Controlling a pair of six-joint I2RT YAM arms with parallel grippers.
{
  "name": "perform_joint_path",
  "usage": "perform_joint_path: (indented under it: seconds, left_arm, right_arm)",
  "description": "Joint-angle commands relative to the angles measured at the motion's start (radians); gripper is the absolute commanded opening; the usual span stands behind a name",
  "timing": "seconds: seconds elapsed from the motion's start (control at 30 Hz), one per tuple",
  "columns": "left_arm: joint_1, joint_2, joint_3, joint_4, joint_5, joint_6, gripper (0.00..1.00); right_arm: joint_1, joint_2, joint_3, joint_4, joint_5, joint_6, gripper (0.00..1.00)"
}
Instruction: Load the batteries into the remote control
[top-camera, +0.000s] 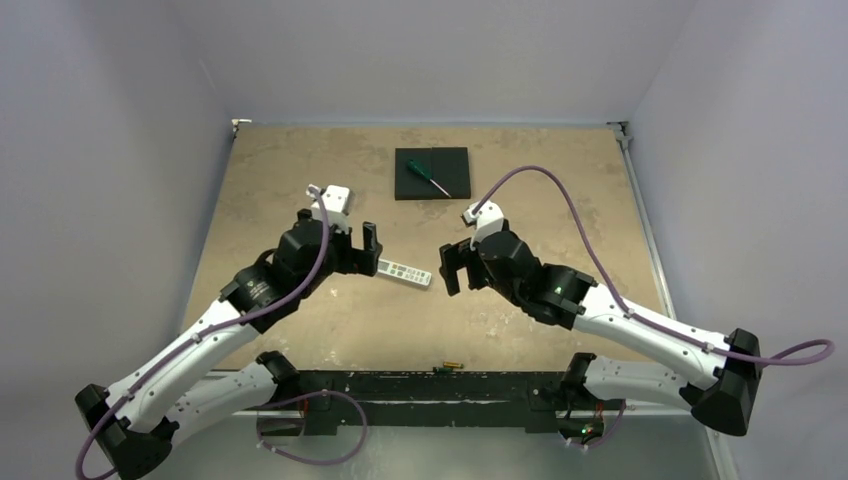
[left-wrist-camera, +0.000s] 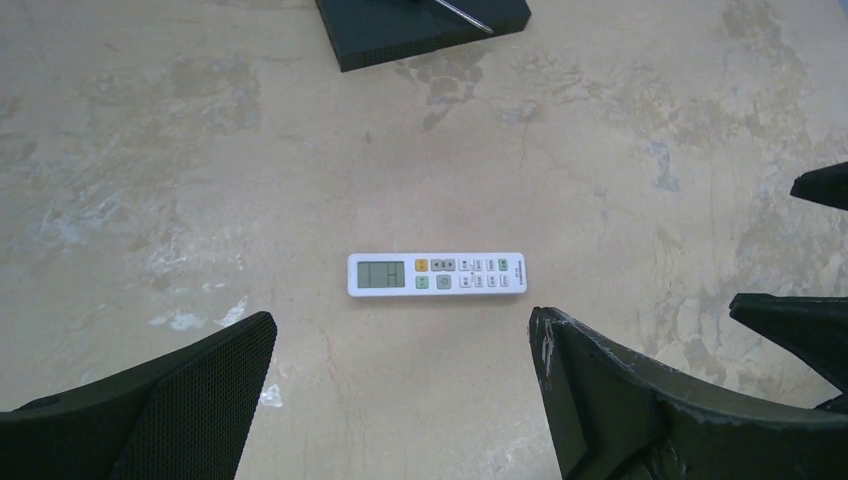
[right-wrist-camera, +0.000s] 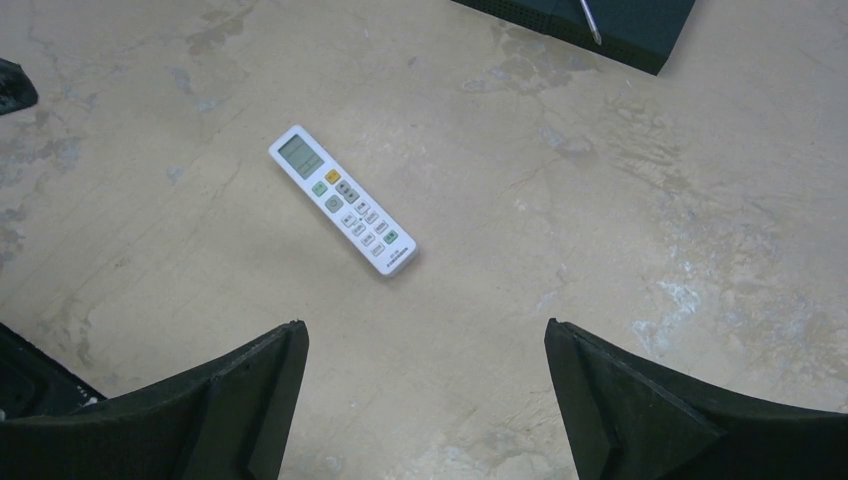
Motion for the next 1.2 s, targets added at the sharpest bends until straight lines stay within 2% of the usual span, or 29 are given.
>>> perform_joint_path:
  seconds: [0.0, 0.17, 0.63, 1.17]
  left_arm:
    - [0.002, -0.029, -0.02, -0.09, -0.117, -0.046, 0.98]
    - [0.002, -0.067, -0.015, -0.125, -0.211, -0.054, 0.94]
    - [0.002, -0.138, -0.023, -0.131, -0.243, -0.056, 0.93]
    - [0.003, -0.171, -0.027, -0.128, -0.262, -0.05, 0.94]
  right_arm:
    - [-0.001, 0.027, 0.062, -0.026, -0.041, -0.017, 0.99]
    - [-0.001, 0.039, 0.034, 0.051, -0.187, -0.112, 0.99]
    - [-0.001, 0.257, 0.153, 0.045, -0.246, -0.264, 0.98]
    - [-0.028, 0.627, 0.386, -0.011, -0.29, -0.409, 0.91]
